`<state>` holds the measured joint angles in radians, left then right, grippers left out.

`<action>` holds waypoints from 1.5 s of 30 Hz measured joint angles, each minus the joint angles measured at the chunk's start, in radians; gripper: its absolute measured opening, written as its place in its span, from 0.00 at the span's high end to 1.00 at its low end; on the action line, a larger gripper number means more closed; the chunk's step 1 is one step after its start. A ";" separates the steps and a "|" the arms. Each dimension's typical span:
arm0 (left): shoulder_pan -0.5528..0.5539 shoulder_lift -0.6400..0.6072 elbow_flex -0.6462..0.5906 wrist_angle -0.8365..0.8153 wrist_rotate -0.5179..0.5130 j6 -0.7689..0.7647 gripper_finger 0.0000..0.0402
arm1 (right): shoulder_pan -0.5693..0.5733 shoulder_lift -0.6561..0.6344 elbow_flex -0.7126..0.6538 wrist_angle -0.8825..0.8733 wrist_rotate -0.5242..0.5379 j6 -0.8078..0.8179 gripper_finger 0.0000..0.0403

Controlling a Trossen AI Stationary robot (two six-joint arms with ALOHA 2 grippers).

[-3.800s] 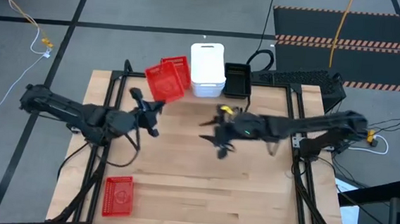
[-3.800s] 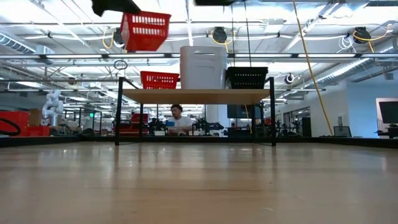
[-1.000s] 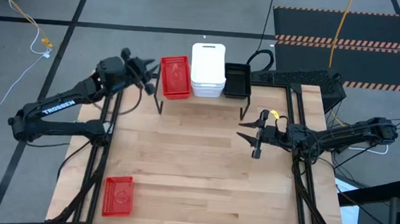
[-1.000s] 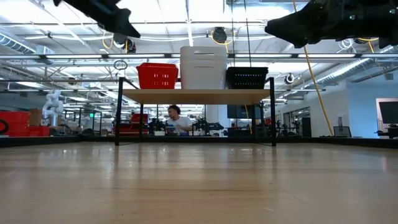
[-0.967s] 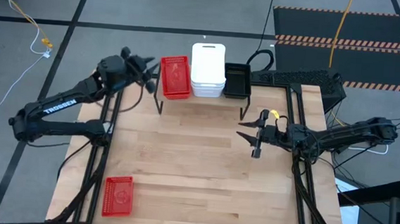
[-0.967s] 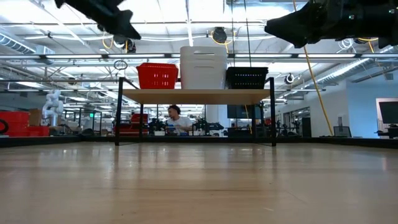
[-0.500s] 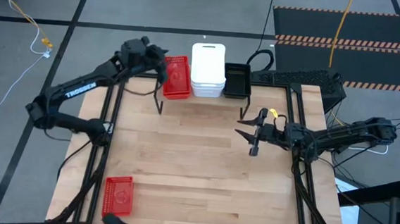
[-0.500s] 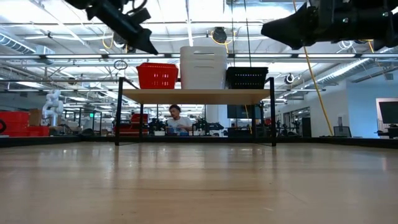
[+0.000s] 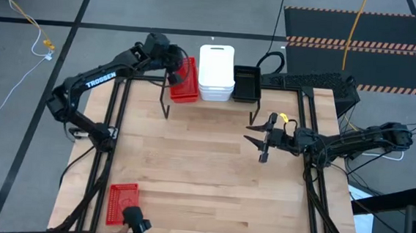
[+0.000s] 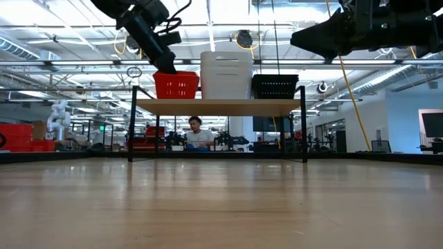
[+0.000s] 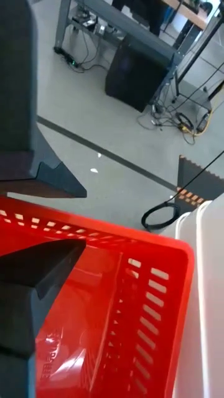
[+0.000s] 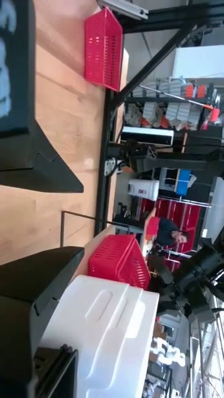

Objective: Stack baskets on shelf by color
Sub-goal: Stack the right red bin on the red bin on the shelf

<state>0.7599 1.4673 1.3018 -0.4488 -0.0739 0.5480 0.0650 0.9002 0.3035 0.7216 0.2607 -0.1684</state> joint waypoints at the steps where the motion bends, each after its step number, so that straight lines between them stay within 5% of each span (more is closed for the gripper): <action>1: 0.001 0.000 0.000 -0.003 0.000 0.000 0.71 | 0.000 0.000 0.000 0.000 0.000 0.000 0.64; 11: 0.017 -0.030 0.012 -0.014 0.041 -0.003 0.98 | 0.000 0.000 0.000 0.000 0.000 0.000 0.64; 26: 0.086 -0.062 0.101 -0.164 0.314 0.003 0.98 | 0.000 0.000 0.000 0.001 -0.001 0.001 0.64; 37: 0.150 -0.061 0.101 -0.117 0.523 -0.023 0.99 | 0.000 0.000 0.000 0.020 -0.001 0.001 0.64; 45: 0.159 0.001 0.101 -0.132 0.531 -0.037 0.99 | 0.000 0.000 0.000 0.033 -0.003 0.000 0.64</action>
<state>0.9188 1.4683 1.4033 -0.5808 0.4568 0.5110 0.0650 0.9005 0.3031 0.7547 0.2577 -0.1680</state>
